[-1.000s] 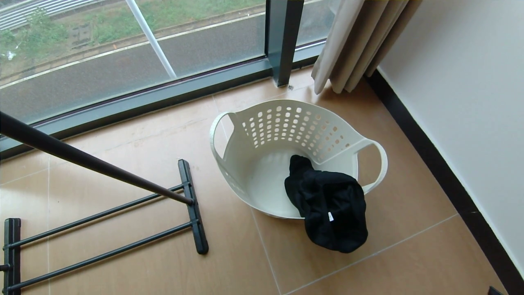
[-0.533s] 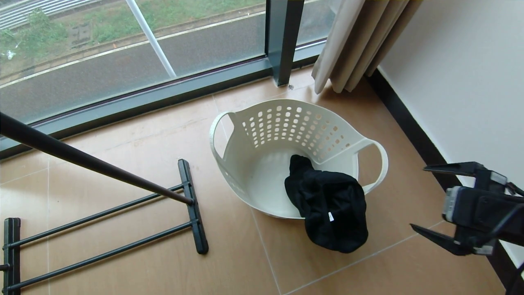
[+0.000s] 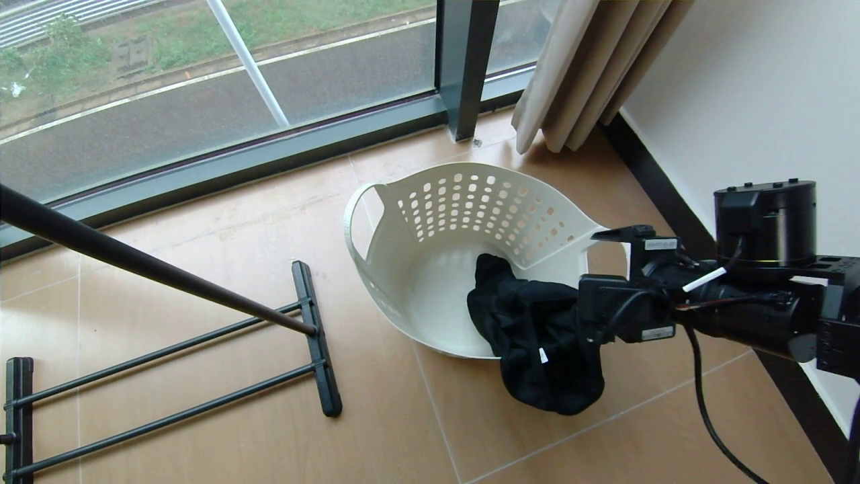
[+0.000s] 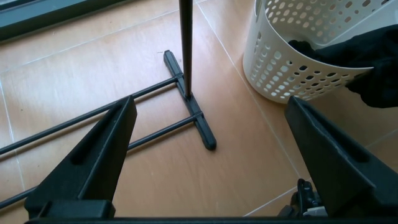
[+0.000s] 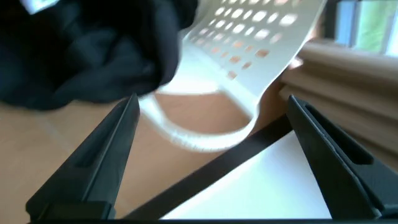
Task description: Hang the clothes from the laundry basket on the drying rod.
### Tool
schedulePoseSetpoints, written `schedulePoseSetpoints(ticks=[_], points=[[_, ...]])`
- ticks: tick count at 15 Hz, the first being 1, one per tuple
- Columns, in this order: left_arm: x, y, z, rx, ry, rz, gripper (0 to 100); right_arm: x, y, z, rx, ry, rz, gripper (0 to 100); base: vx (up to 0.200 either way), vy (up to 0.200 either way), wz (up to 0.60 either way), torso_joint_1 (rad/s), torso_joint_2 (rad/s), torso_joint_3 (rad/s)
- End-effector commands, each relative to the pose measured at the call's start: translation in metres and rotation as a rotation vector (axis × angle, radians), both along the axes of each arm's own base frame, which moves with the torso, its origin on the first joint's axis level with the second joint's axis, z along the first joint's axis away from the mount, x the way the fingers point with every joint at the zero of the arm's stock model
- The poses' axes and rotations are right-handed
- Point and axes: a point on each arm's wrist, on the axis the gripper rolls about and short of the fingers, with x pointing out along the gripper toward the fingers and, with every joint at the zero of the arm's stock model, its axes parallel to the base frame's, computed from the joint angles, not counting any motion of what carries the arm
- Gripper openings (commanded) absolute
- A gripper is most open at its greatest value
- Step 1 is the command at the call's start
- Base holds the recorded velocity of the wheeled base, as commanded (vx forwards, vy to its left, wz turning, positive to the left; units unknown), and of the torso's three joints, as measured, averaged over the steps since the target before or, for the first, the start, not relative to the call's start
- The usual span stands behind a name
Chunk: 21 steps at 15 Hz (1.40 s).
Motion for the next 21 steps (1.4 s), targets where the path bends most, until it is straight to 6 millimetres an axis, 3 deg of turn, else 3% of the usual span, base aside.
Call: schedulePoseSetpoints(ticks=[1, 11, 17, 21], points=[[0.000, 0.000, 0.000, 0.000, -0.001, 0.000, 100, 0.013, 0.017, -0.021, -0.017, 0.032, 0.032, 100, 0.000, 0.000, 0.00, 0.000, 0.00, 0.000], [0.000, 0.000, 0.000, 0.000, -0.001, 0.000, 100, 0.012, 0.028, -0.035, -0.044, 0.075, 0.060, 100, 0.000, 0.000, 0.00, 0.000, 0.00, 0.000], [0.000, 0.000, 0.000, 0.000, -0.001, 0.000, 100, 0.025, 0.028, -0.058, -0.084, 0.131, 0.022, 100, 0.000, 0.000, 0.00, 0.000, 0.00, 0.000], [0.000, 0.000, 0.000, 0.000, -0.001, 0.000, 100, 0.039, 0.021, -0.052, -0.065, 0.104, -0.018, 100, 0.000, 0.000, 0.00, 0.000, 0.00, 0.000]])
